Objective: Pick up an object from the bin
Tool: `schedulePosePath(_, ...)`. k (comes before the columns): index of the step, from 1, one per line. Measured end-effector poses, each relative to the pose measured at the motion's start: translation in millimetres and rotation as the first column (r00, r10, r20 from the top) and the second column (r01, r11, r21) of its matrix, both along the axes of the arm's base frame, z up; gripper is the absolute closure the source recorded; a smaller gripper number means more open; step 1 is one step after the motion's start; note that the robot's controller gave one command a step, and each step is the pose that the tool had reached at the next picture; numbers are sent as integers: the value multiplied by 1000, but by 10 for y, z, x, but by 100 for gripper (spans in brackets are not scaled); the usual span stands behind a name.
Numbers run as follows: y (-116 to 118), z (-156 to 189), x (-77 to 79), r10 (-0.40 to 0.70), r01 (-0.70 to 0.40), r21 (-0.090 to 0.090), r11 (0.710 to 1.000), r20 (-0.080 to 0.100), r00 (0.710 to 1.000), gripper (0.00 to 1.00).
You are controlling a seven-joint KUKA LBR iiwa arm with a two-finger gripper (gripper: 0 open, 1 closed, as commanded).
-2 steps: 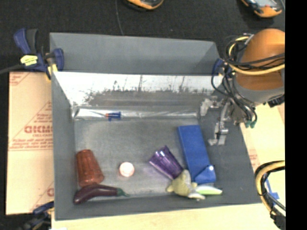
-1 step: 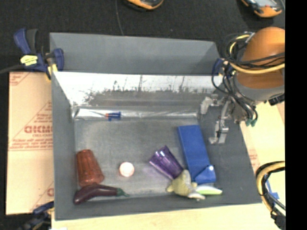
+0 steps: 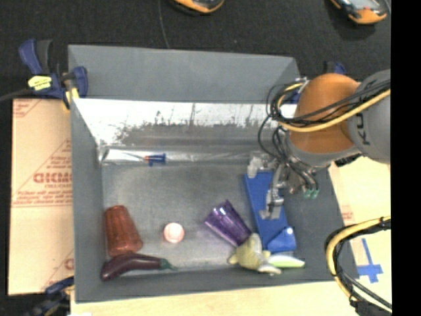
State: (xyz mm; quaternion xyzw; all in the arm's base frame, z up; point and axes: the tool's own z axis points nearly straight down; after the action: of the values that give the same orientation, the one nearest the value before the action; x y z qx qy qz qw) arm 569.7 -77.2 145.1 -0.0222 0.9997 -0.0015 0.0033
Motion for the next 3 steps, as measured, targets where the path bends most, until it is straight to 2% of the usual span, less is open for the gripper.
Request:
schedulePosePath(1, 292, -112, -275, -247, 247, 2, 969, 1, 969, 0)
schedulePosePath(2, 582, -252, -458, -213, 213, 1, 977, 2, 977, 0)
schedulePosePath(3, 564, -490, -501, -81, 81, 1, 997, 5, 997, 0)
